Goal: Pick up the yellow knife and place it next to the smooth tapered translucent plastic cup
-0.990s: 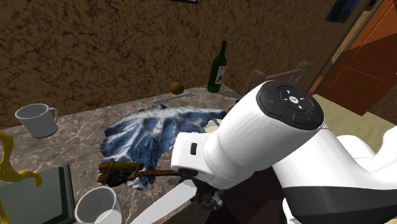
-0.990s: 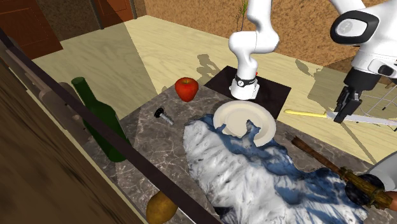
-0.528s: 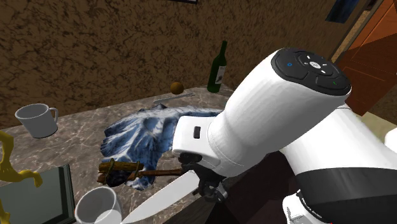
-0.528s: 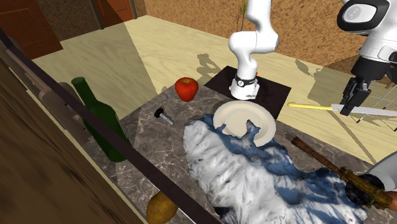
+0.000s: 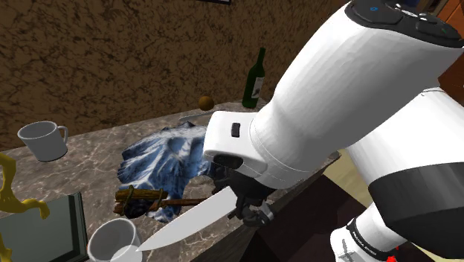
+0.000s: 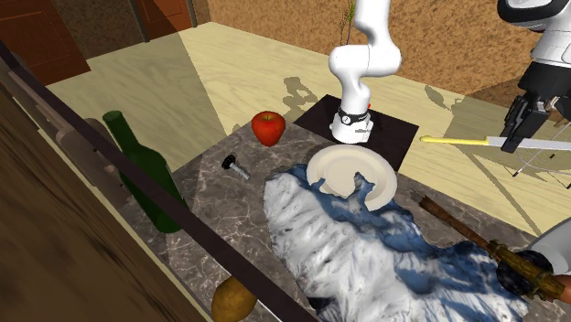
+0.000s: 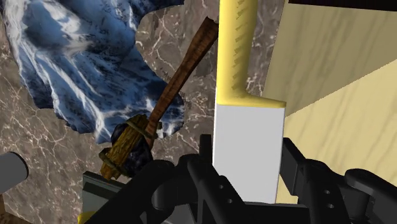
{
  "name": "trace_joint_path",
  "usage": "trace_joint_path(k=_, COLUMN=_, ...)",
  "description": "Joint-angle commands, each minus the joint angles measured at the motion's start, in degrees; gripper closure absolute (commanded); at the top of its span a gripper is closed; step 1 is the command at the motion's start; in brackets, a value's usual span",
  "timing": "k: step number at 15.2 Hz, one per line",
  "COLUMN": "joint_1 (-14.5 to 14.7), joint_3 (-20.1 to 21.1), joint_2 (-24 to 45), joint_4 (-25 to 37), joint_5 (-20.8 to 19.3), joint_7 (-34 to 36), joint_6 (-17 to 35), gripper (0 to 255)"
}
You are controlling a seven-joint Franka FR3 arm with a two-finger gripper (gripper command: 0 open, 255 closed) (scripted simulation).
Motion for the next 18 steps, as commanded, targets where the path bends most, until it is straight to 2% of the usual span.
trace_joint_path(k=1, joint_1=0.0, joint_3=-0.2, joint_2=-0.3, joint_4=0.9, joint_5=0.2, joint_7=-0.3, joint_6=-1.2, gripper=255)
trace_joint_path(k=5, joint_1=-2.1, joint_3=-3.8, joint_2=0.9, joint_4=1.2, joint_5=-0.4, joint_7=-5.6, joint_6=0.3, gripper=255)
trace_joint_path(k=18, joint_1=-2.5, joint_3=-2.7, joint_2=3.9, joint_4=-6.1, joint_5=-2.5, joint_7=-2.6, joint_6=10.2, gripper=255)
